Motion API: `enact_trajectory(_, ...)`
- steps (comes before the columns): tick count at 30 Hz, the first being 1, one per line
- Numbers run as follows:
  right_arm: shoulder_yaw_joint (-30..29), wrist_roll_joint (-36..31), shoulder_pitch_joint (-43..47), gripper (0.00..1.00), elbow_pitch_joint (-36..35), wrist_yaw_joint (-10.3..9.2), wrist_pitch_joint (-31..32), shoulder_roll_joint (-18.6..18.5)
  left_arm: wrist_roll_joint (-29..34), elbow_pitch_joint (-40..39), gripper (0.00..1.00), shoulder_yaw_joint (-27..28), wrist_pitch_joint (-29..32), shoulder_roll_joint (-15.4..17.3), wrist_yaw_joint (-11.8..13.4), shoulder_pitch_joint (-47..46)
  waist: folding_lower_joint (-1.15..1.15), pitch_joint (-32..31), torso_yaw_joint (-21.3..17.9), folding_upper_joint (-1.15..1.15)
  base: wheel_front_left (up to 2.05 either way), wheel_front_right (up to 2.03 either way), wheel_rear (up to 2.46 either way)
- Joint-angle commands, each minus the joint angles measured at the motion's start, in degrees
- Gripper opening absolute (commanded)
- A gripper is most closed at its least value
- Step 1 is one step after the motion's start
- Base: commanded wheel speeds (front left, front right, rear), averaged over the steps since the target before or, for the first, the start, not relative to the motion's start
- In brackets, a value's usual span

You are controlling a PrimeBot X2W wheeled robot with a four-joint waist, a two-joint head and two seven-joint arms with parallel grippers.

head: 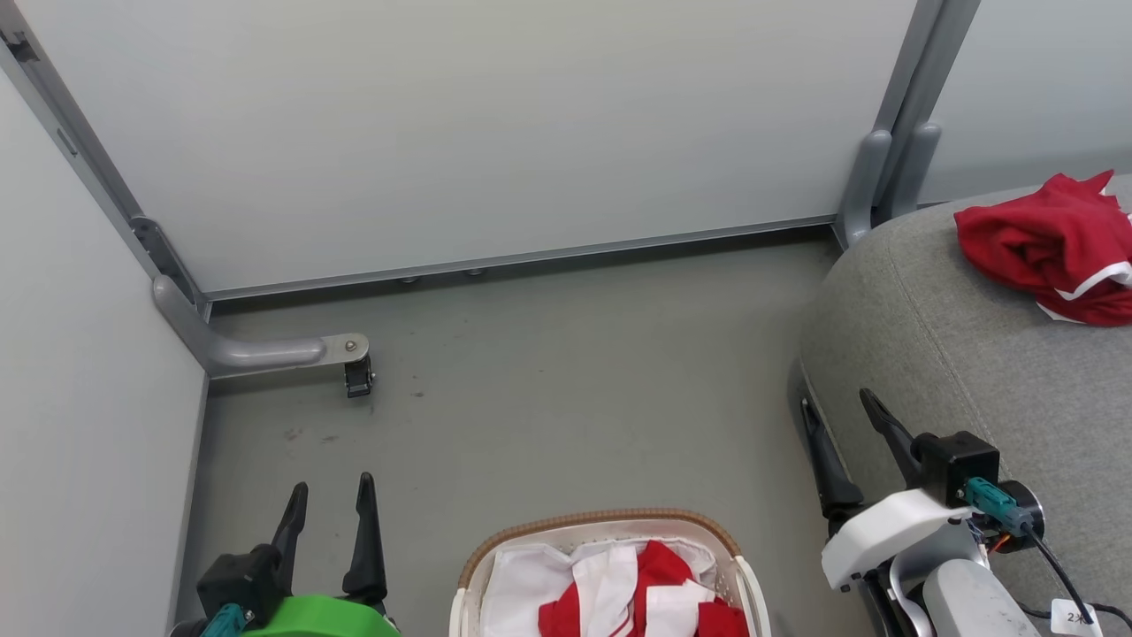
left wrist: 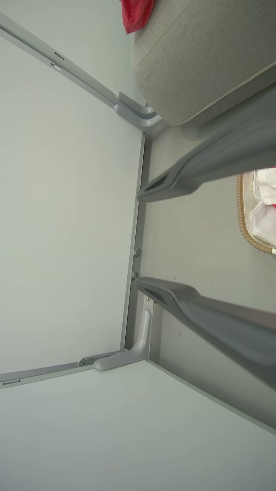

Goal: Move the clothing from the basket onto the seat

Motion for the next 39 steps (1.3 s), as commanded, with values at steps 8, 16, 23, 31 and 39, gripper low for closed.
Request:
enact_trajectory(8, -0.01, 0.22, 0.64, 1.00, -0.06, -0.06, -0.14, -0.24, 0.34, 0.01, 1.00, -0.05, -0.03, 0.03, -0.12, 0.68, 0.00, -0.08, 0.03, 0.00, 0.00, 0.00, 0.00)
enact_trajectory(16, -1.70, -0.76, -0.51, 1.00, -1.08, -0.06, -0.14, -0.24, 1.86, 0.41, 1.00, -2.28, -0.04, 0.03, -0.82, -1.90, 0.00, 0.92, -0.34, 0.00, 0.00, 0.00, 0.00)
enact_trajectory(23, -5.28, -2.44, -2.99, 1.00, -3.78, -0.06, -0.14, -0.23, 3.46, 3.62, 1.00, -9.05, -0.03, 0.05, -1.91, -7.23, 0.00, 5.34, -1.81, 0.00, 0.00, 0.00, 0.00)
enact_trajectory(31, -7.77, -3.17, -6.68, 1.00, -7.46, -0.06, -0.14, -0.23, 2.21, 12.77, 1.00, -19.87, -0.03, 0.12, -2.84, -14.63, 0.00, 13.53, -5.38, 0.00, 0.00, 0.00, 0.00)
enact_trajectory(39, -6.81, -2.95, -10.93, 1.00, -11.12, -0.06, -0.14, -0.19, 3.22, 25.92, 1.00, -28.44, -0.03, 0.19, -3.32, -23.01, 0.00, 24.06, -10.44, 0.00, 0.00, 0.00, 0.00)
